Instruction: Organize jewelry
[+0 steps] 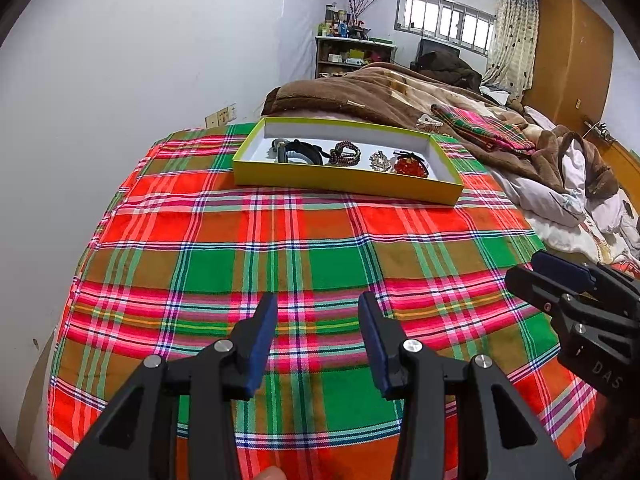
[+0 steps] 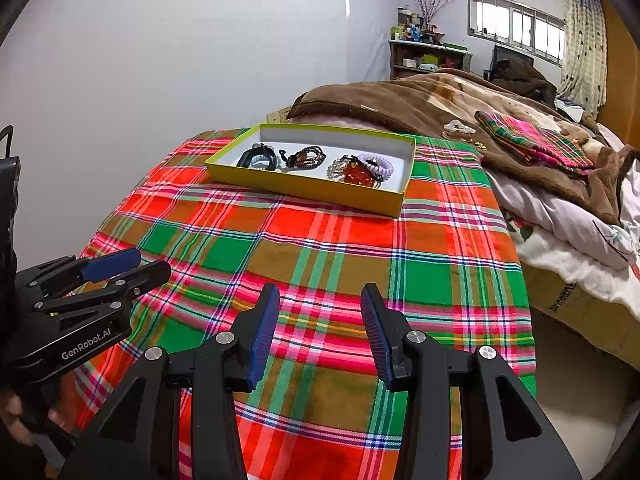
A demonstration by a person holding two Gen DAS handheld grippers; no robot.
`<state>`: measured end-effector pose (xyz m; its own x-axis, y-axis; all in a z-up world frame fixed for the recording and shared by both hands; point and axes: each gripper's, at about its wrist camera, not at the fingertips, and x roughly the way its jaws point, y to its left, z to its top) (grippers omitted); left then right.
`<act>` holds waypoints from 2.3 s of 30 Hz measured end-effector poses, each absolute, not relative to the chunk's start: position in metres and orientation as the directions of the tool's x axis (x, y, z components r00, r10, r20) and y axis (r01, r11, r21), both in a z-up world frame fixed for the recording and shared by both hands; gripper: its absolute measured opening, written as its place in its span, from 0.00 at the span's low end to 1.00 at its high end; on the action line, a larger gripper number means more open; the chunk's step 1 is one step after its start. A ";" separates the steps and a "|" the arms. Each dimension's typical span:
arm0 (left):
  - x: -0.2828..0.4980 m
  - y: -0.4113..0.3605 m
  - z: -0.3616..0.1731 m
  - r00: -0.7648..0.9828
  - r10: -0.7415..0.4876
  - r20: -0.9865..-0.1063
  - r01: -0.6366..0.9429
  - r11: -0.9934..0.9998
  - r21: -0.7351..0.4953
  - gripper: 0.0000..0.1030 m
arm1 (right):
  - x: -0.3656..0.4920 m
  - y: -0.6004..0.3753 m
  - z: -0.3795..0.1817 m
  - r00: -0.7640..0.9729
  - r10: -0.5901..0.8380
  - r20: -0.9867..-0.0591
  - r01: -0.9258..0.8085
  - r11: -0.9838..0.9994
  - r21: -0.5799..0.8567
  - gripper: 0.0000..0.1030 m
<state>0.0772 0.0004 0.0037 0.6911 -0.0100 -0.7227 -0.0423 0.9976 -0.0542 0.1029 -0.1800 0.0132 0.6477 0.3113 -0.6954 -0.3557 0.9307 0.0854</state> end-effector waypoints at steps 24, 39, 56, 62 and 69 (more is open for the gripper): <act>0.077 0.002 0.002 0.687 -0.005 -0.726 -0.045 0.998 -0.050 0.42 | 0.101 -0.178 0.015 0.643 0.312 -0.699 -0.364 0.928 0.080 0.42; 0.075 0.005 0.002 0.685 0.000 -0.729 -0.054 0.997 -0.050 0.42 | 0.101 -0.173 0.015 0.643 0.311 -0.700 -0.367 0.927 0.074 0.42; 0.072 0.003 0.002 0.689 0.017 -0.724 -0.057 0.998 -0.031 0.42 | 0.100 -0.172 0.014 0.644 0.310 -0.700 -0.367 0.927 0.074 0.42; 0.071 0.003 0.003 0.691 0.027 -0.722 -0.061 0.998 -0.021 0.42 | 0.100 -0.172 0.014 0.643 0.309 -0.701 -0.366 0.928 0.073 0.42; 0.072 0.003 0.000 0.681 0.021 -0.732 -0.060 0.998 -0.028 0.42 | 0.099 -0.173 0.014 0.643 0.308 -0.702 -0.365 0.928 0.072 0.42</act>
